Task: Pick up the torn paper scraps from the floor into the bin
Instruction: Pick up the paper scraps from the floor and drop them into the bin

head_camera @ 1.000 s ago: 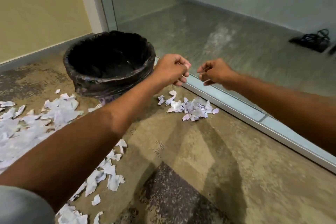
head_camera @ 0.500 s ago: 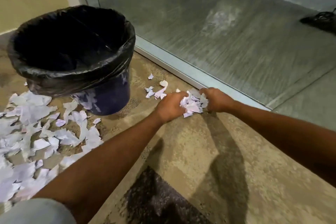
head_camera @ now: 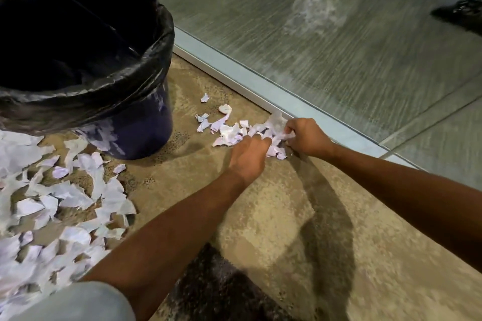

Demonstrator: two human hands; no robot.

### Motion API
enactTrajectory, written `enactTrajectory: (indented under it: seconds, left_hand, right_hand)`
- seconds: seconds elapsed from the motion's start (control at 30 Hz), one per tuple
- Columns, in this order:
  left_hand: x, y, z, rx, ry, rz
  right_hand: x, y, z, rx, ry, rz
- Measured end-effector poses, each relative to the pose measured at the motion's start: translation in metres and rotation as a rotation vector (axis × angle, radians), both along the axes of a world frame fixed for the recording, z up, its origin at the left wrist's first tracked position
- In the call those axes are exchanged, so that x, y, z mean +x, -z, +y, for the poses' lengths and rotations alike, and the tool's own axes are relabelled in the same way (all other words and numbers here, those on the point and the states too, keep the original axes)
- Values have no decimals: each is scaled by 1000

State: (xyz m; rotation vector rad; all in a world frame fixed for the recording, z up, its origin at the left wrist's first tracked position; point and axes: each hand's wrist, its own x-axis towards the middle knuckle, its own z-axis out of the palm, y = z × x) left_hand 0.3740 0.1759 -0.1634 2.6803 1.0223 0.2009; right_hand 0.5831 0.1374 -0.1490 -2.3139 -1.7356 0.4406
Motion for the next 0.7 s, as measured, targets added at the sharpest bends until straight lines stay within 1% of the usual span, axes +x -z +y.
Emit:
enactTrajectory:
  seconds: [0.07, 0.13, 0.27, 0.33, 0.43, 0.5, 0.6, 0.7]
  left_hand:
    - [-2, -1, 5, -22, -17, -41]
    - [-5, -4, 11, -70, -38, -97]
    - [-14, -14, 27, -145, -120, -179]
    - [-21, -20, 39, -154, -183, -177]
    - [-35, -25, 57, -183, -256, -171]
    - [-44, -25, 69, -206, -284, -158]
    - [-52, -22, 80, -272, -316, -85]
    - [-56, -16, 83, -354, -270, -81]
  right_hand:
    - [-2, -7, 5, 40, 33, 44]
    - [-5, -12, 10, 22, 51, 94]
    - [-12, -15, 20, -233, 18, 243]
    - [-15, -13, 26, -310, -35, 232]
    - [-22, -10, 32, -373, -116, 122]
    - [-28, -9, 33, -365, -139, 101]
    - [-38, 0, 33, -260, -136, 81]
    - [-49, 3, 34, -183, -138, 44]
